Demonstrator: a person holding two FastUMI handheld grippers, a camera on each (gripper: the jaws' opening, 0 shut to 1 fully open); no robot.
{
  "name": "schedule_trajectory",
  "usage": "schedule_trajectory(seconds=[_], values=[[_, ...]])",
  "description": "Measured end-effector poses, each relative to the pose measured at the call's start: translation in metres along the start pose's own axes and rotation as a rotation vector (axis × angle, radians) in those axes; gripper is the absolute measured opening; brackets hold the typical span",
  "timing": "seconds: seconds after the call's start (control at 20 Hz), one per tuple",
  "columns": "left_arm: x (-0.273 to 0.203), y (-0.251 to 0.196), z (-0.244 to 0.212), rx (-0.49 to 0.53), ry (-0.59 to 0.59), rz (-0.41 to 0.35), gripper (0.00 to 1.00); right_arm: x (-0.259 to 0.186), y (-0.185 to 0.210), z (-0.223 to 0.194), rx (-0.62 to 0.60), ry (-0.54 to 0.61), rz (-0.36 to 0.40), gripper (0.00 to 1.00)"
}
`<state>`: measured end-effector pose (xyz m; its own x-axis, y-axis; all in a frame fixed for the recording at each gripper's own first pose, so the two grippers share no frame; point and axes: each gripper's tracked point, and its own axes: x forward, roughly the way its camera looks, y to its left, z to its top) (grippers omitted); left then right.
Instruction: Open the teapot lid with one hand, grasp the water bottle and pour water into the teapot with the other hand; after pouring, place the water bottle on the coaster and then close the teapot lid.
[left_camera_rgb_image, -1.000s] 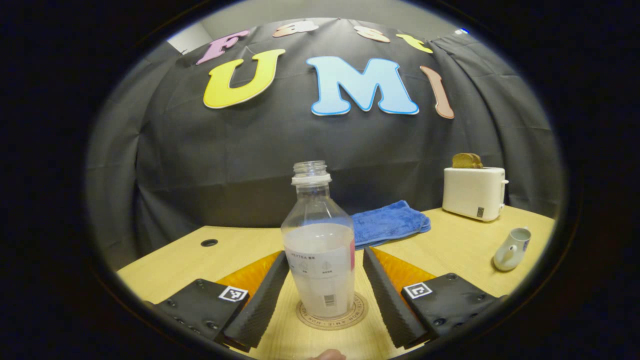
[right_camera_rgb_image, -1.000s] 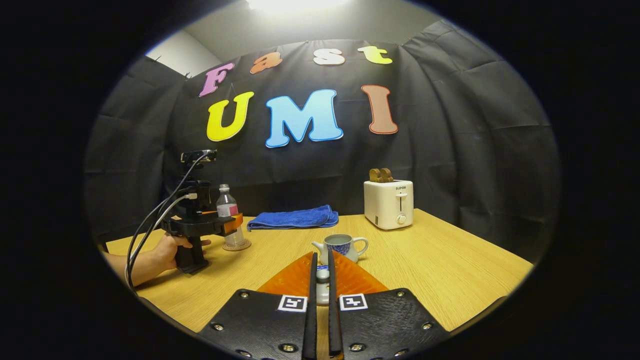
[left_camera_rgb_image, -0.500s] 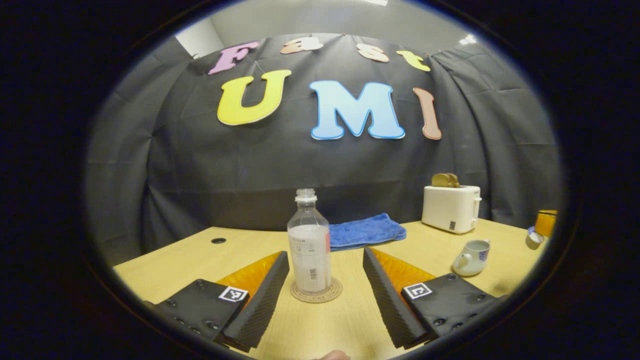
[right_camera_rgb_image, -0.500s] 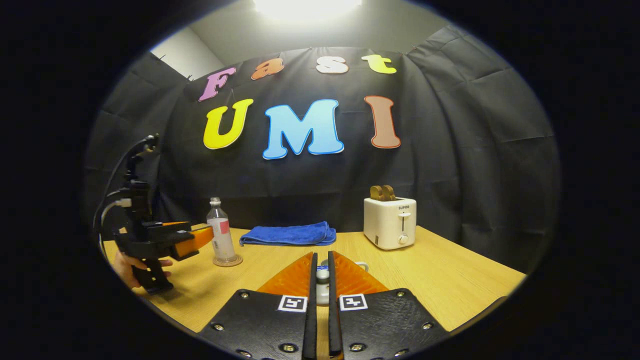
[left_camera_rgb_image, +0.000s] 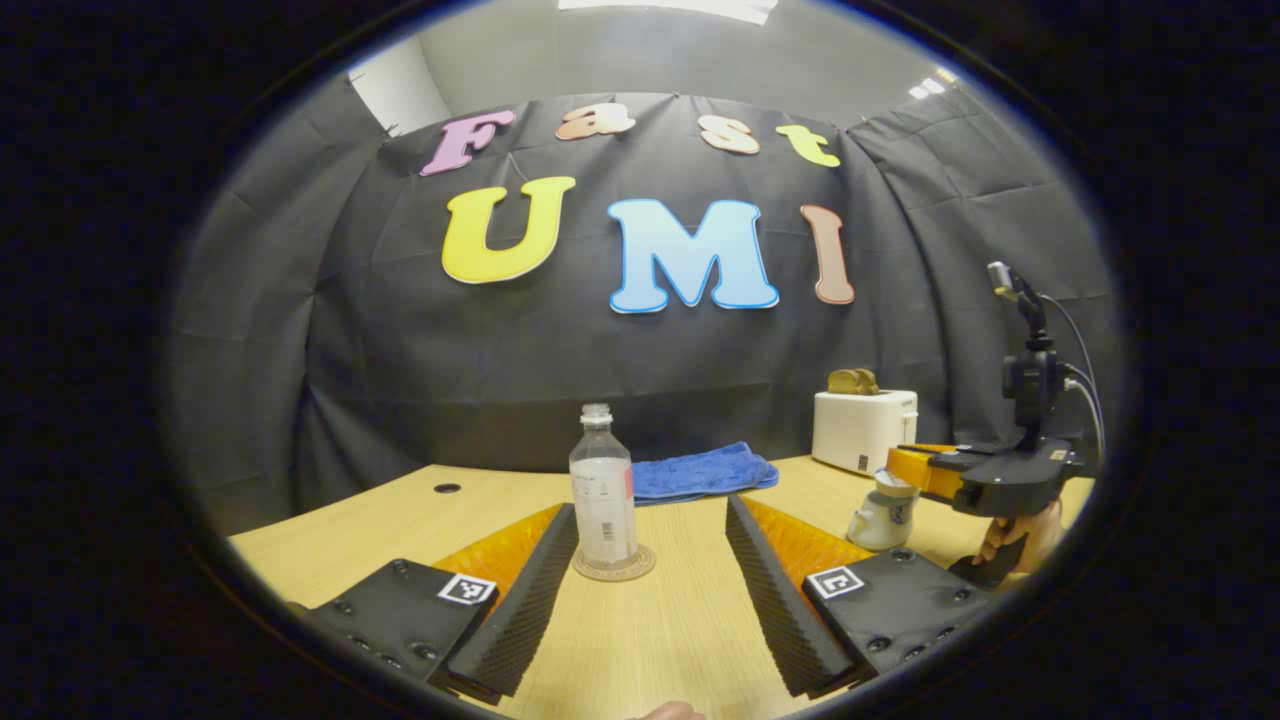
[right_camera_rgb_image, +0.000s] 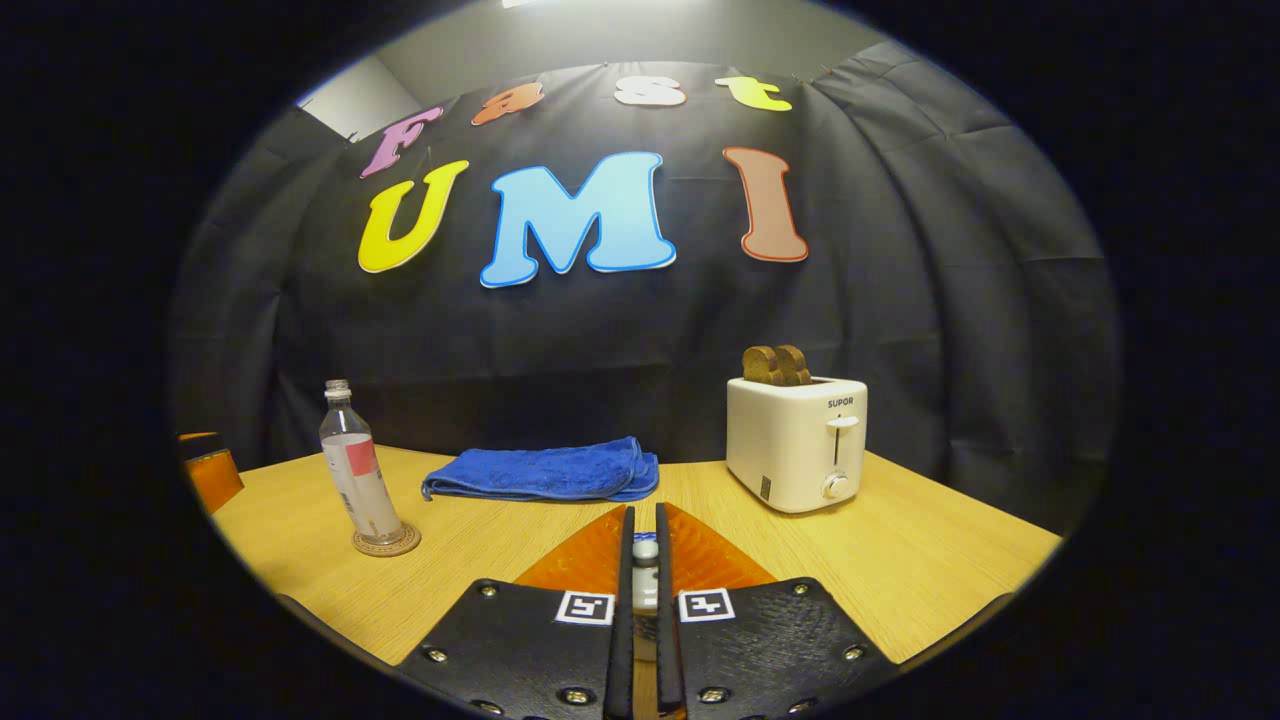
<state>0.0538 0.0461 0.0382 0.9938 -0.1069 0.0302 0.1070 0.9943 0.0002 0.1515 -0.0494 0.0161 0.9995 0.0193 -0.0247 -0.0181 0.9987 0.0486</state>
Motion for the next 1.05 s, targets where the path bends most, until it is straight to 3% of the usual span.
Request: schedule_trajectory(seconds=[0.55, 0.6, 0.65, 0.7, 0.75, 0.85, 0.9, 1.05], values=[[0.001, 0.007, -0.003, -0.030, -0.003, 0.006, 1.00, 0.007, -0.011, -0.019, -0.026, 0.068, -0.060, 0.12], [0.001, 0.007, -0.003, -0.034, 0.000, 0.007, 1.00, 0.005, -0.013, -0.012, -0.029, 0.060, -0.076, 0.21], [-0.003, 0.003, -0.001, -0.041, -0.004, 0.000, 1.00, -0.003, -0.015, 0.003, -0.033, 0.025, -0.091, 0.38], [-0.003, 0.003, 0.000, -0.039, -0.008, 0.000, 1.00, -0.012, -0.013, 0.013, -0.029, 0.005, -0.088, 0.40], [-0.006, -0.001, 0.002, -0.020, -0.013, 0.000, 1.00, -0.044, -0.002, 0.030, -0.019, -0.028, -0.068, 0.49], [-0.014, -0.017, 0.005, 0.004, -0.022, -0.008, 1.00, -0.089, 0.021, 0.028, -0.028, -0.041, -0.034, 0.53], [-0.017, -0.025, 0.003, 0.006, -0.020, -0.012, 1.00, -0.108, 0.030, 0.024, -0.045, -0.037, -0.020, 0.68], [-0.031, -0.038, -0.004, -0.023, -0.010, -0.021, 1.00, -0.140, 0.050, 0.019, -0.030, -0.027, 0.020, 0.69]])
